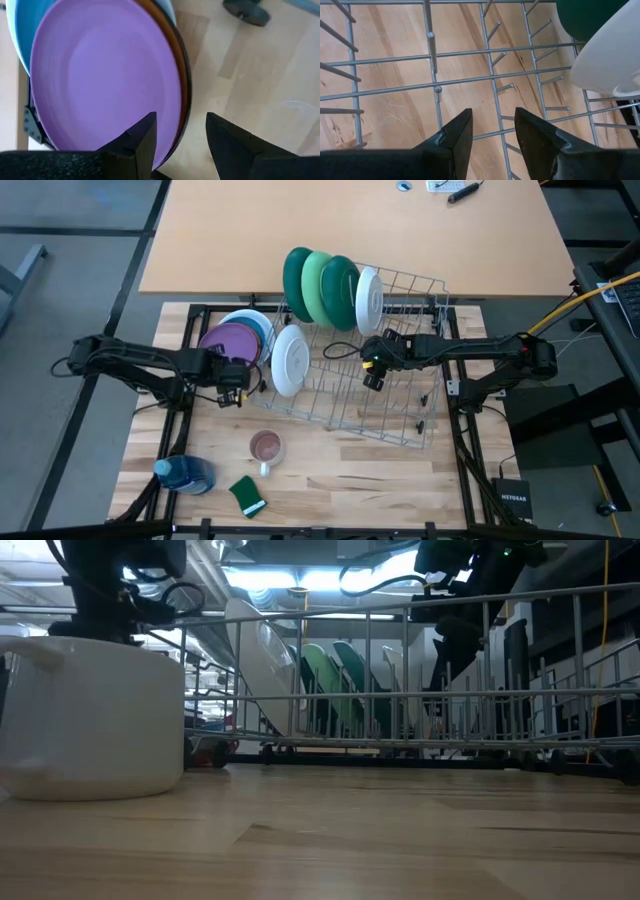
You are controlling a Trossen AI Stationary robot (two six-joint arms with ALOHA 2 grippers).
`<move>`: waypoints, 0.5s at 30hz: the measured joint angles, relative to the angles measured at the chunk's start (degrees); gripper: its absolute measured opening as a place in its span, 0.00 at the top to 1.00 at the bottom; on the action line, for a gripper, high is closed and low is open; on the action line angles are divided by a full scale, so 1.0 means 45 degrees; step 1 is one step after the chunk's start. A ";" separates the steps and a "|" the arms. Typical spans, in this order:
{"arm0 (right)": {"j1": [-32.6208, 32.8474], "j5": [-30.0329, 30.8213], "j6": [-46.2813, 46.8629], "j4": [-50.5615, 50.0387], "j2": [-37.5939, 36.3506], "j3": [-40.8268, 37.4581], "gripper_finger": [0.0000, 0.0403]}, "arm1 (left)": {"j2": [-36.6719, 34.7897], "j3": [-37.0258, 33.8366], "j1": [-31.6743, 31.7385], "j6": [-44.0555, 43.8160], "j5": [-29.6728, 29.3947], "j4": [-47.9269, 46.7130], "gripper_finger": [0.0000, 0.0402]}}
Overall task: Sort dishes
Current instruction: Put the purple plate into the dishwasher rack
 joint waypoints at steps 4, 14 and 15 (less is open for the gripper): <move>0.0000 0.0000 0.0000 -0.0002 0.0000 0.0000 0.62 | 0.0087 -0.0173 0.0376 0.0056 -0.0005 0.0213 0.61; 0.0000 -0.0005 0.0000 -0.0005 0.0000 0.0005 0.62 | 0.0092 -0.0374 0.1138 0.0198 0.0014 0.0448 0.61; 0.0000 -0.0005 0.0000 -0.0007 0.0000 0.0005 0.62 | 0.0092 -0.0374 0.1176 0.0283 0.0066 0.0467 0.61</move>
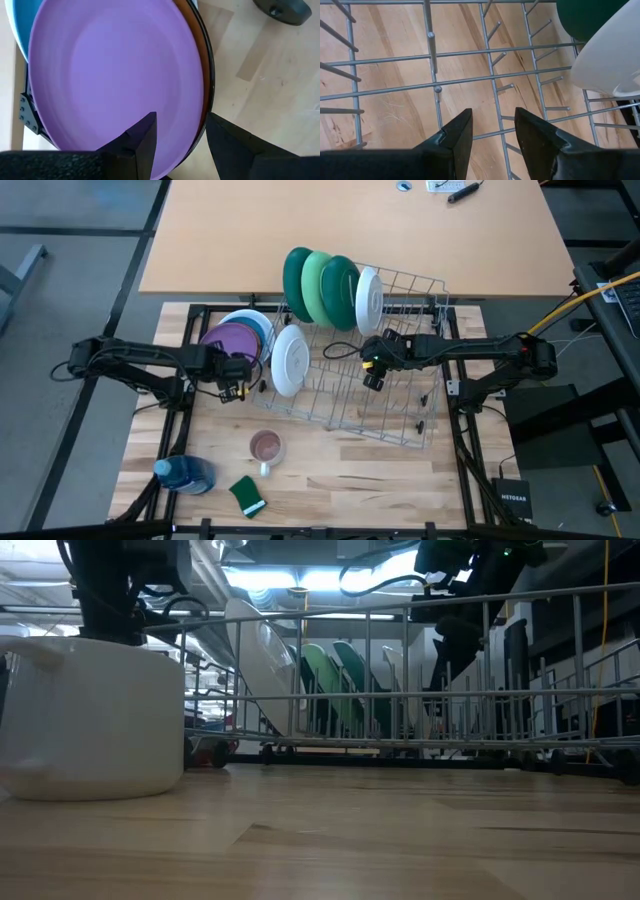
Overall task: Sort dishes
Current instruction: Put the purple plate into the dishwasher rack
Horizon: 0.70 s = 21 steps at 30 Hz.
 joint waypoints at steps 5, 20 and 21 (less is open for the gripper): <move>0.0000 0.0005 0.0000 0.0002 -0.0005 0.0000 0.62 | 0.0000 0.0000 0.0134 0.0084 0.0180 0.0024 0.61; 0.0000 0.0005 -0.0003 -0.0003 -0.0003 0.0000 0.62 | 0.0000 0.0000 0.0134 0.0060 0.0196 0.0071 0.61; 0.0000 0.0005 0.0000 -0.0003 -0.0002 0.0000 0.62 | 0.0000 0.0000 0.0134 0.0047 0.0196 0.0087 0.61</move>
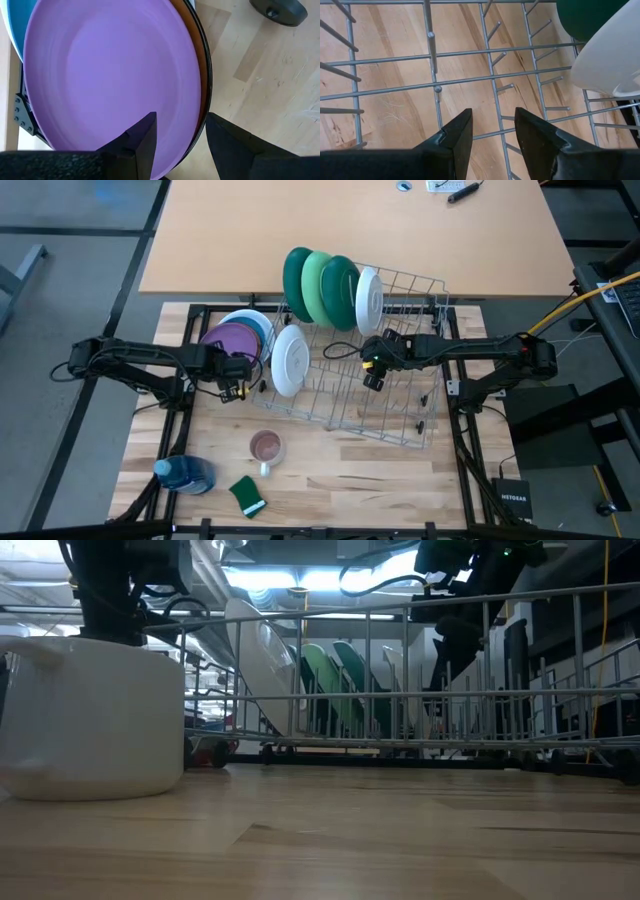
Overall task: Sort dishes
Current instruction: Put the purple plate into the dishwasher rack
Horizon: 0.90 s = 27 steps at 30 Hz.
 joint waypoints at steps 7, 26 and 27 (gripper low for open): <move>0.0000 0.0000 -0.0033 0.0000 0.0002 0.0000 0.62 | 0.0000 -0.0005 0.0000 -0.0542 0.0000 0.0534 0.61; 0.0003 0.0003 -0.0053 -0.0013 -0.0002 0.0000 0.62 | 0.1607 -0.0175 0.0628 -0.0503 0.0048 0.0683 0.61; 0.0005 0.0000 -0.0053 -0.0019 -0.0002 0.0000 0.62 | 0.1664 -0.0175 0.0716 -0.0498 0.0044 0.0675 0.61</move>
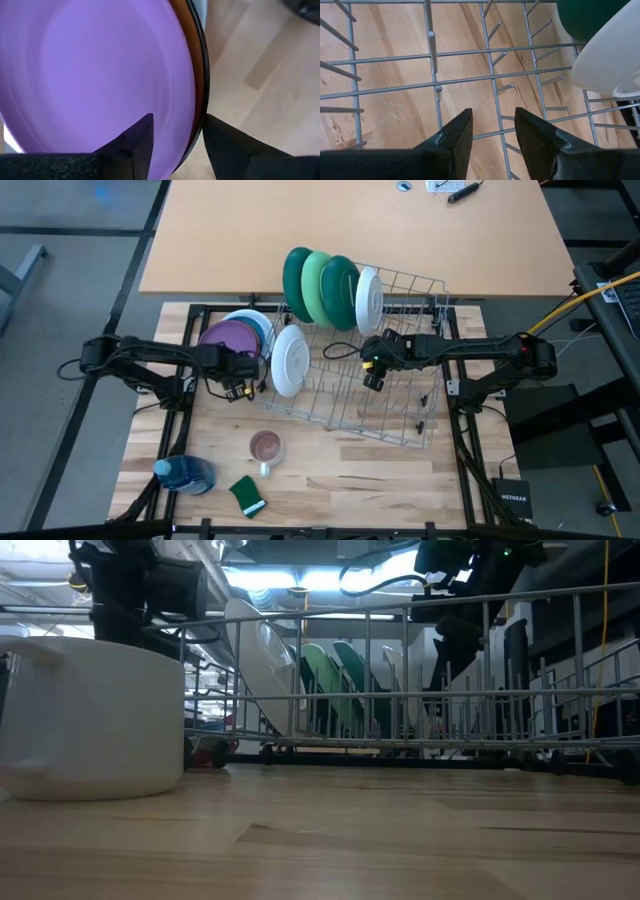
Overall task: Sort dishes
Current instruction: Put the purple plate into the dishwasher rack
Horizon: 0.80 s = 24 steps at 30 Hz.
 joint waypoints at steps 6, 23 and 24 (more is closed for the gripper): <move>-0.0001 0.0001 0.0000 -0.0015 0.0000 0.0000 0.62 | -0.0030 0.0005 0.0263 0.0106 0.0026 0.0001 0.65; 0.0000 0.0001 -0.0073 -0.0019 0.0000 0.0005 0.62 | -0.0392 0.0418 0.0269 0.0326 0.0281 -0.0542 0.99; 0.0000 0.0005 -0.0073 -0.0019 0.0000 0.0005 0.62 | -0.0392 0.0418 0.0270 0.0280 0.0282 -0.0622 0.99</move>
